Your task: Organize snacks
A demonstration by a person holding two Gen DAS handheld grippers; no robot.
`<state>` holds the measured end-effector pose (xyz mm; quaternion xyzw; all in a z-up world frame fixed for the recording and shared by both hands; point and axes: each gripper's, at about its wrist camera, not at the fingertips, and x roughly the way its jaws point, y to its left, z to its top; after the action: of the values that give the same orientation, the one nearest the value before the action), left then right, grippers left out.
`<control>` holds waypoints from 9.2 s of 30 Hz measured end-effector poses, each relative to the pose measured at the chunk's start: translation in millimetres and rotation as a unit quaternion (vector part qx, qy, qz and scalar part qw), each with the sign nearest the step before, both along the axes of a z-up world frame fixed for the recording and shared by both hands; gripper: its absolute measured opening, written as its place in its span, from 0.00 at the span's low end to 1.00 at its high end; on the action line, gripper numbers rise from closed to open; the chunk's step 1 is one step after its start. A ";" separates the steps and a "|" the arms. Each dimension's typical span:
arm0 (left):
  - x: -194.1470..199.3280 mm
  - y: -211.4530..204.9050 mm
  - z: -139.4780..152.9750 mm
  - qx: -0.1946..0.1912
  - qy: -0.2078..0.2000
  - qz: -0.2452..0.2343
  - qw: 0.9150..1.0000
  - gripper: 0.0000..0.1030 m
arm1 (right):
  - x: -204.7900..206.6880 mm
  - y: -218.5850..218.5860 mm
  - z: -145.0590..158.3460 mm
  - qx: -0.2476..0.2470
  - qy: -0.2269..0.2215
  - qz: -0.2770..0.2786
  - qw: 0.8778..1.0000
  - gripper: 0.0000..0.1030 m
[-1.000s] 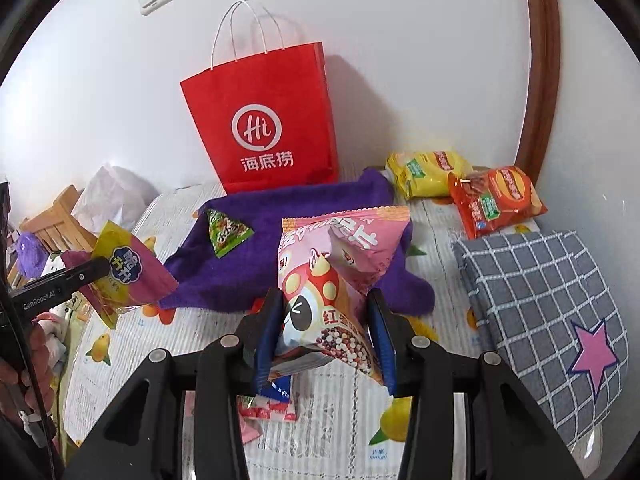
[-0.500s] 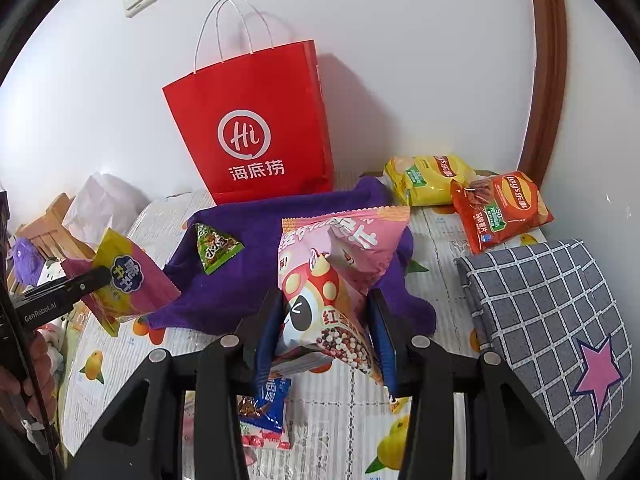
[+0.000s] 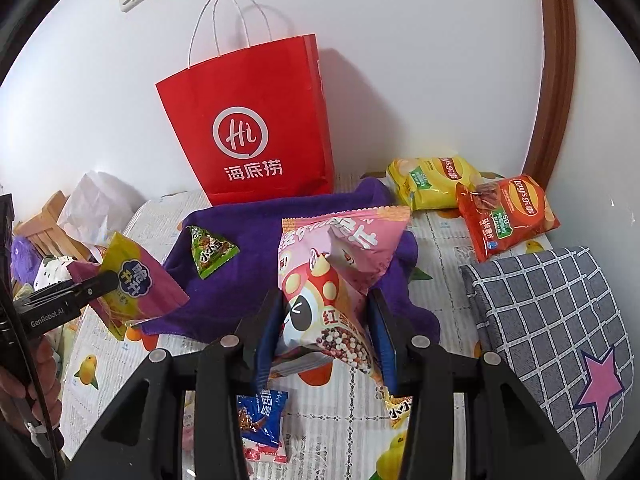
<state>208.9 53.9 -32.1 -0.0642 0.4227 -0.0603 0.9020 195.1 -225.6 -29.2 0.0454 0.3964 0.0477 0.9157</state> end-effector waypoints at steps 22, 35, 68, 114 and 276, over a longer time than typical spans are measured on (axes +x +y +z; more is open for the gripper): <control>18.0 -3.3 -14.6 0.008 0.014 -0.009 1.000 0.48 | 20.7 4.0 -3.7 -0.008 0.000 0.010 1.000 0.41; 36.5 1.0 -25.2 0.003 0.021 -0.008 1.000 0.48 | 42.3 9.5 -8.1 -0.001 0.000 0.010 1.000 0.41; 89.0 -9.6 -65.8 -0.022 0.044 -0.039 0.998 0.49 | 113.4 47.1 -94.5 -0.004 0.078 0.046 0.996 0.41; -40.7 8.4 3.1 -0.001 0.005 0.006 1.000 0.71 | -25.1 13.1 -16.2 0.003 0.037 -0.007 0.999 0.55; -18.5 -35.5 11.9 0.020 -0.004 -0.046 0.999 0.42 | -28.6 2.1 30.5 -0.035 -0.027 -0.007 0.999 0.50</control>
<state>190.5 18.4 -20.2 -0.0263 0.4230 -0.0931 0.9010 166.5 -223.5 1.4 0.0143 0.3730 0.0285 0.9273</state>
